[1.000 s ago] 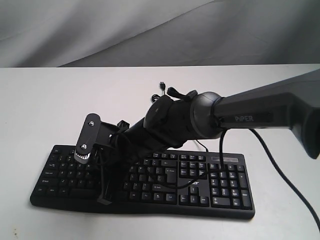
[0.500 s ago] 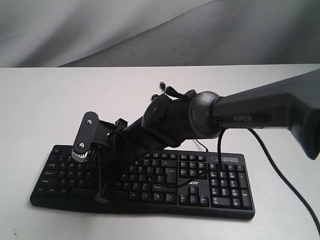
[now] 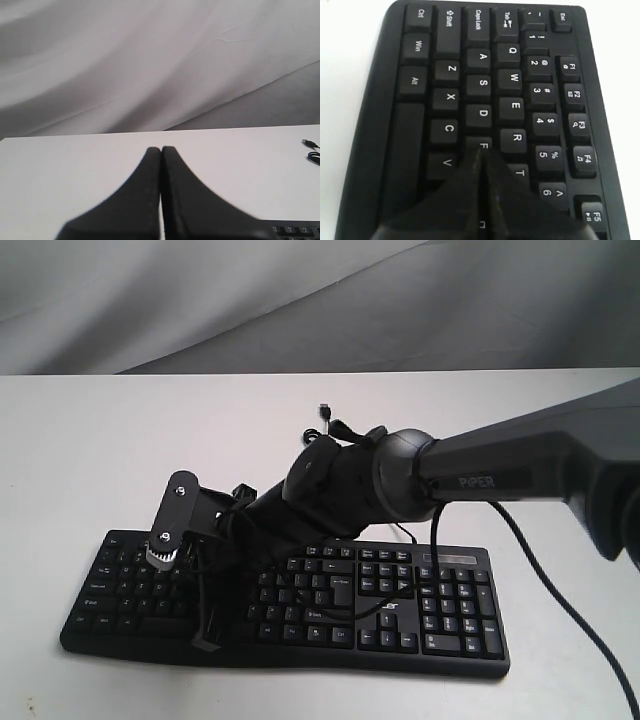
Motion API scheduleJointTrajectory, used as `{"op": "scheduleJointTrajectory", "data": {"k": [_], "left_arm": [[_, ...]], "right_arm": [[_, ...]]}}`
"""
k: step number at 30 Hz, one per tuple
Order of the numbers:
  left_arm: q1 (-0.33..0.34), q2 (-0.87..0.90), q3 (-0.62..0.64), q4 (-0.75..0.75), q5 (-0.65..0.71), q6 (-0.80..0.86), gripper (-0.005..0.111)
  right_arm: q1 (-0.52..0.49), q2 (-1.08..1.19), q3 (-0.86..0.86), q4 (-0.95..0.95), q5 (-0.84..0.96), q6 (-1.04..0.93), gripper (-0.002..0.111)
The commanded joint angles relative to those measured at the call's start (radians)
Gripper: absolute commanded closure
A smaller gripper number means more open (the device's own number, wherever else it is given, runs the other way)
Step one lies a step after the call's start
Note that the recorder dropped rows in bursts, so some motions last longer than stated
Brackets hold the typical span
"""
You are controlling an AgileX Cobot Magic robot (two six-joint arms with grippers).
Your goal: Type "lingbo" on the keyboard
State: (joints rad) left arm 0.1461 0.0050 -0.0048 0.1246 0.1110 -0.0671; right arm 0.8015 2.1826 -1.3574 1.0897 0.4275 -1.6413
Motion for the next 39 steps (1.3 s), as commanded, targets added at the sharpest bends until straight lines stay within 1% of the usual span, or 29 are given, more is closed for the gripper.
{"op": "scheduleJointTrajectory", "data": {"k": [1, 6, 10, 18, 39], "left_arm": [[-0.007, -0.005, 0.005, 0.0, -0.01, -0.002, 0.106], [-0.007, -0.005, 0.005, 0.0, -0.01, -0.002, 0.106], [-0.007, -0.005, 0.005, 0.0, -0.01, -0.002, 0.106], [-0.007, -0.005, 0.005, 0.0, -0.01, -0.002, 0.106], [-0.007, -0.005, 0.005, 0.0, -0.01, -0.002, 0.106]], "right_arm": [[0.004, -0.001, -0.005, 0.007, -0.001, -0.003, 0.108], [0.002, 0.021, -0.005, 0.017, -0.001, -0.007, 0.108], [0.002, -0.017, -0.005, 0.009, 0.005, -0.003, 0.108], [0.006, -0.047, -0.001, -0.087, 0.057, 0.097, 0.108], [0.006, -0.047, -0.001, -0.118, 0.107, 0.105, 0.108]]}}
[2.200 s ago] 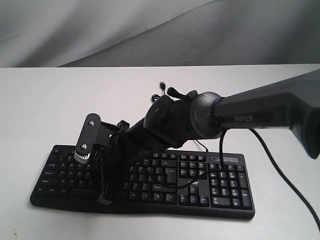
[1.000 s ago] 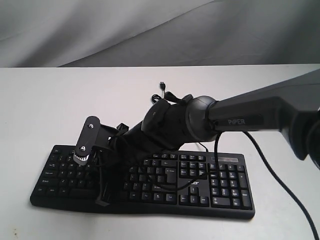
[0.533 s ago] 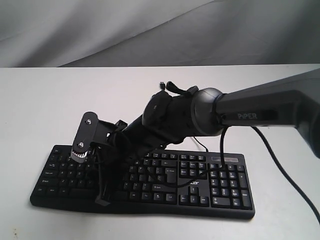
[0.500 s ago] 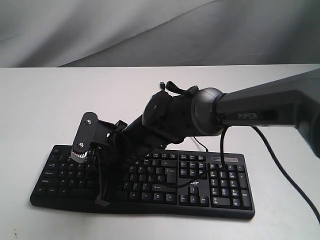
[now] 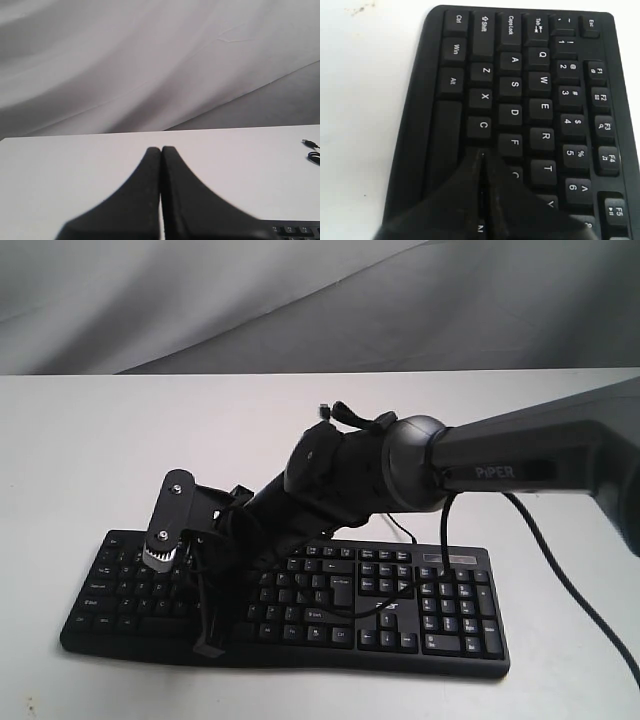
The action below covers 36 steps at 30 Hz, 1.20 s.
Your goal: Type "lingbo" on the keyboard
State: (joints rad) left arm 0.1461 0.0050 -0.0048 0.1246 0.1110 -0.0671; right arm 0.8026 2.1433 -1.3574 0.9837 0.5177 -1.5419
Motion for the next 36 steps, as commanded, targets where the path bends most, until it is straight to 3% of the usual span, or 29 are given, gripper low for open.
{"op": "scheduleJointTrajectory", "data": {"k": [1, 30, 36], "left_arm": [[-0.007, -0.005, 0.005, 0.0, -0.01, -0.002, 0.106], [-0.007, -0.005, 0.005, 0.0, -0.01, -0.002, 0.106], [-0.007, -0.005, 0.005, 0.0, -0.01, -0.002, 0.106]], "right_arm": [[0.005, -0.008, -0.001, -0.012, 0.016, 0.006, 0.108], [0.005, -0.014, 0.01, -0.017, -0.029, -0.002, 0.108], [-0.037, -0.108, 0.019, -0.172, -0.031, 0.137, 0.108]]}}
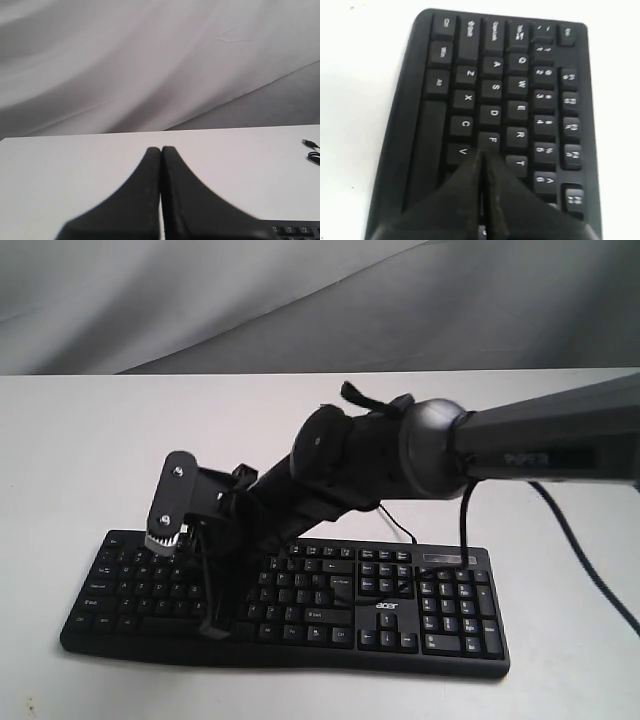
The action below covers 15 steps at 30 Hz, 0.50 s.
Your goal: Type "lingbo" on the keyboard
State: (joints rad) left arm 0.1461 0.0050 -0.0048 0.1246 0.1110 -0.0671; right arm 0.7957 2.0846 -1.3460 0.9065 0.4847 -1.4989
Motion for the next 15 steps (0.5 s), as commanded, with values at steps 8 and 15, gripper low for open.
{"op": "scheduleJointTrajectory", "data": {"k": [8, 15], "left_arm": [[-0.007, -0.005, 0.005, 0.0, -0.01, -0.002, 0.106], [-0.007, -0.005, 0.005, 0.0, -0.01, -0.002, 0.106]], "right_arm": [[-0.115, -0.069, 0.101, -0.067, -0.001, 0.107, 0.108], [-0.119, -0.049, 0.107, -0.021, 0.012, 0.068, 0.108]]}}
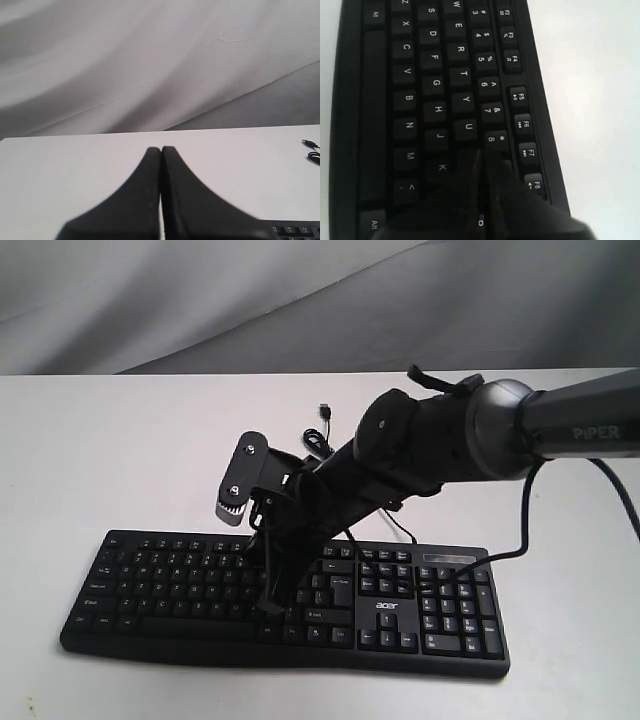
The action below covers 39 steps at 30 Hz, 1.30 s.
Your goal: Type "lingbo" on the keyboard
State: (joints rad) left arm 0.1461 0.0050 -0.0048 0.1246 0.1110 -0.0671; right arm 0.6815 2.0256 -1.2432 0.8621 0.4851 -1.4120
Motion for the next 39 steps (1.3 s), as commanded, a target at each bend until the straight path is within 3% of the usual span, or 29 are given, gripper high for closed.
{"op": "scheduleJointTrajectory", "data": {"k": [1, 39], "left_arm": [[-0.007, -0.005, 0.005, 0.0, -0.01, -0.002, 0.106], [-0.007, -0.005, 0.005, 0.0, -0.01, -0.002, 0.106]], "right_arm": [[-0.005, 0.018, 0.004, 0.024, 0.014, -0.019, 0.108], [-0.018, 0.076, 0.014, 0.044, 0.016, -0.057, 0.108]]}}
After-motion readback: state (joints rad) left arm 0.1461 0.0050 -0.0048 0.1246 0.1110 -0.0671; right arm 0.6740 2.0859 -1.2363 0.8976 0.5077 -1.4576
